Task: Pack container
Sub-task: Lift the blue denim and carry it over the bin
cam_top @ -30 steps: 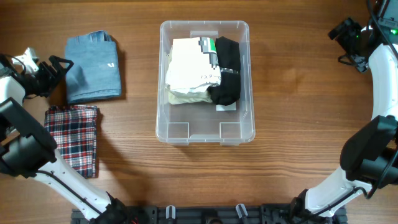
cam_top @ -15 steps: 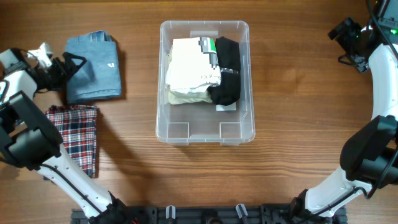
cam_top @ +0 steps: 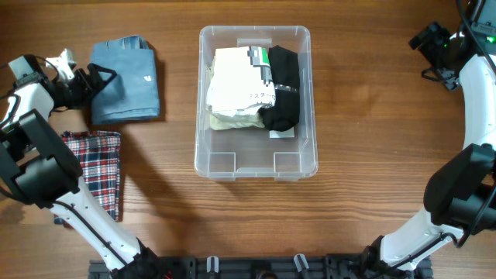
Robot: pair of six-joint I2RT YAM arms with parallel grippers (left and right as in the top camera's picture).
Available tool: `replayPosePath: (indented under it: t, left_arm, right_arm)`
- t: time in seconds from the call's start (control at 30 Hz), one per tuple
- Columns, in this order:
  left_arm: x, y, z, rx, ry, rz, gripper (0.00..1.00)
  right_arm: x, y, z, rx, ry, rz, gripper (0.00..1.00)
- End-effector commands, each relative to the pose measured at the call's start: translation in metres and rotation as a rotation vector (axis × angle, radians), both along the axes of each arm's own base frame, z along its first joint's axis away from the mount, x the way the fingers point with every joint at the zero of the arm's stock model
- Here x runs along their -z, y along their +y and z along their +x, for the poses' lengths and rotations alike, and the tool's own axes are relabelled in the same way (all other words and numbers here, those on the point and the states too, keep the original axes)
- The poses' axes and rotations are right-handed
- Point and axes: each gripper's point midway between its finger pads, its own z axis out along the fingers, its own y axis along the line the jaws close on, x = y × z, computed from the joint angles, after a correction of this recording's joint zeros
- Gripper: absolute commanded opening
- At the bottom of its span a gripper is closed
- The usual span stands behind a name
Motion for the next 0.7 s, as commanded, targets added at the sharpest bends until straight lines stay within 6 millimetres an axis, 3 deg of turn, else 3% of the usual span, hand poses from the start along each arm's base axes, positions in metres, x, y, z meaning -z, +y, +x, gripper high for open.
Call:
replayPosePath:
  t: [0.0,0.1,0.17,0.23,0.3,0.37,0.5,0.57,0.67]
  left_arm:
    - [0.036,-0.007,-0.014,-0.006,0.101,-0.043,0.7]
    - [0.036,-0.008,-0.016,-0.008,0.111,-0.049,0.37]
    - [0.037,-0.008,-0.017,-0.01,0.116,-0.054,0.22]
    - [0.037,-0.009,-0.018,-0.01,0.12,-0.056,0.18]
    - [0.037,-0.009,-0.018,-0.01,0.121,-0.057,0.07]
    - [0.032,-0.013,-0.016,0.001,0.102,-0.086,0.04]
    - [0.01,-0.019,-0.008,0.034,0.009,-0.161,0.13]
    - [-0.005,-0.013,-0.003,0.007,-0.018,-0.187,0.05]
    - [-0.046,-0.002,0.007,-0.041,-0.099,-0.235,0.04]
  right_arm:
    - [0.003,0.003,0.002,0.005,0.001,0.013,1.0]
    - [0.003,0.003,0.002,0.005,0.001,0.013,1.0]
    - [0.003,0.003,0.002,0.005,0.001,0.013,1.0]
    - [0.003,0.003,0.002,0.005,0.001,0.013,1.0]
    - [0.003,0.003,0.002,0.005,0.001,0.013,1.0]
    - [0.003,0.003,0.002,0.005,0.001,0.013,1.0]
    - [0.003,0.003,0.002,0.005,0.001,0.013,1.0]
    - [0.003,0.003,0.002,0.005,0.001,0.013,1.0]
    - [0.003,0.003,0.002,0.005,0.001,0.013,1.0]
